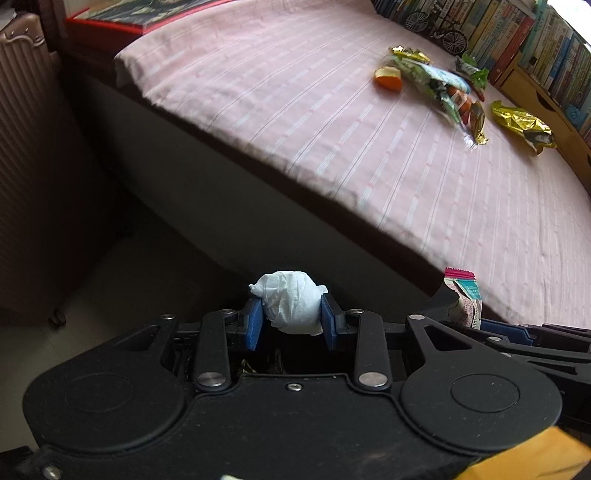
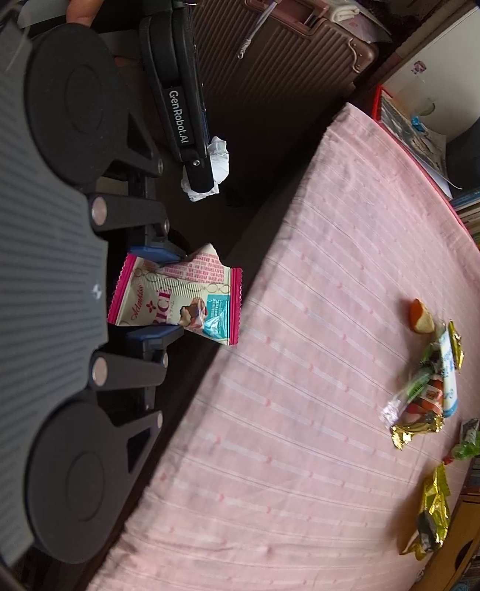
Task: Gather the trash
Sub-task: 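Carry the tissue and candy over the trash bin and open both tools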
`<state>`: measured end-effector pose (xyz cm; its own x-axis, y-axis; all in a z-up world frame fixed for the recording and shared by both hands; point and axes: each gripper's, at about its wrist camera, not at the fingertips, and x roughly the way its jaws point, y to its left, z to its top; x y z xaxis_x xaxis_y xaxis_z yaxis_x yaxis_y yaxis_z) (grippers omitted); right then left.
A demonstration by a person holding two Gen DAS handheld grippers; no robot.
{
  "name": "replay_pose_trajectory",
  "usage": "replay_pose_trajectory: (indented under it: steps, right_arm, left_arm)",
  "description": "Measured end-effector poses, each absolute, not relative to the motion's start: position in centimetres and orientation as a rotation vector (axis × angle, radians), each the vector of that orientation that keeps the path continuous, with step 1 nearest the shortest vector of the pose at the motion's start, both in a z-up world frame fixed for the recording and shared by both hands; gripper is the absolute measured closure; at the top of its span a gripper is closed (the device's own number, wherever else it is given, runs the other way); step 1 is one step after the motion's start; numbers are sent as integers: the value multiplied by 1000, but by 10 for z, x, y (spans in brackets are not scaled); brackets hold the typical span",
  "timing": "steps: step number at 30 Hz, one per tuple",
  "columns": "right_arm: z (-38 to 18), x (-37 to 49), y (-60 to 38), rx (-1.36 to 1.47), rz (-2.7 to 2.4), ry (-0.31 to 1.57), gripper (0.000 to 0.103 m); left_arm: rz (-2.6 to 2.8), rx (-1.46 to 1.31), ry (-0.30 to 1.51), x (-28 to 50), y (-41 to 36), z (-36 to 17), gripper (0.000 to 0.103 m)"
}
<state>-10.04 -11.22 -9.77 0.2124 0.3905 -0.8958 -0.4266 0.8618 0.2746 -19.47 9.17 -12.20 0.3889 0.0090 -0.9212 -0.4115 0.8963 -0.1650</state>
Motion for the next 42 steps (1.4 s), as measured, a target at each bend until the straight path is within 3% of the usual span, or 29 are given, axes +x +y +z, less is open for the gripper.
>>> replay_pose_trajectory:
  steps: [9,20,23,25,31,42]
  right_arm:
    - [-131,-126,-94,-41,584,1312,61]
    - [-141,-131,-88,-63,572,1337,57]
    - [-142,-131,-87,-58,563,1336,44]
    - [-143,-131,-87,-54,562,1337,42]
    - [-145,-130,-86,-52,554,1338,37]
    - [-143,-126,-83,-42,550,1333,35]
  left_arm:
    - [279,-455,1276,-229,105,-165,72]
    - [226,-448,1308,-237,100,-178,70]
    - [215,-456,1308,-237,100,-178,55]
    - [217,-452,1307,-237,101,-178,43]
    - [240,-449,1315,-233,104,-181,32]
    - [258,-435,1302,-233,104,-171,26]
